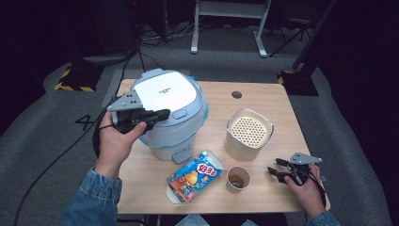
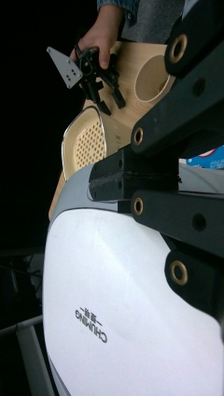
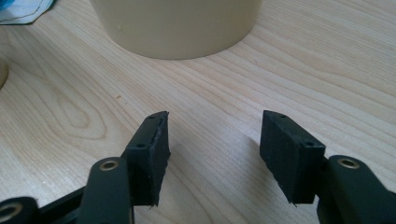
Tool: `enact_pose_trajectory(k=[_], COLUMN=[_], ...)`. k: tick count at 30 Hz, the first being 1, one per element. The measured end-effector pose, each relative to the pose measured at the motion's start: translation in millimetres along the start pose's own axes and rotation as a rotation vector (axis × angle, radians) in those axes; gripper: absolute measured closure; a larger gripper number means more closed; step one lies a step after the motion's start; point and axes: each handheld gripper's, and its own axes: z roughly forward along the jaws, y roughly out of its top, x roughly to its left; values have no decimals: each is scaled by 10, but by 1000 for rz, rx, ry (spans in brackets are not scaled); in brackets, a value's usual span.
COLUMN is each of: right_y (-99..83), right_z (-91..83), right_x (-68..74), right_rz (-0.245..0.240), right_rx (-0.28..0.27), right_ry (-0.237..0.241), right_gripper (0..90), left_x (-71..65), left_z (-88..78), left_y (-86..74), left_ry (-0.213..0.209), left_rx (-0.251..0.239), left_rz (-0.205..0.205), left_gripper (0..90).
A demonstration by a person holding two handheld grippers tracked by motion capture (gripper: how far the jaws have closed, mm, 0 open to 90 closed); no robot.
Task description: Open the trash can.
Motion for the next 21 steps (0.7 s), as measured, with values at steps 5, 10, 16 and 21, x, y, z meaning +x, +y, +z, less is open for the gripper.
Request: enact_pose_trajectory(k=[5,10,16,21], right_y=[0,0,0,0], right_z=[0,0,0,0], right_x=[0,0,0,0], right_rz=[0,0,0,0], right_rx=[0,0,0,0], right_ry=[0,0,0,0], right_gripper=[429,429,429,429], left_x=[-14,-42,-79,-120], left_z=[180,229,252,271], left_y=[40,77,110,147], left_ry=[16,28,31,44], left_rx=[33,46,70,107], left_rz=[13,31,50,84], left_gripper=[898,898,898,900])
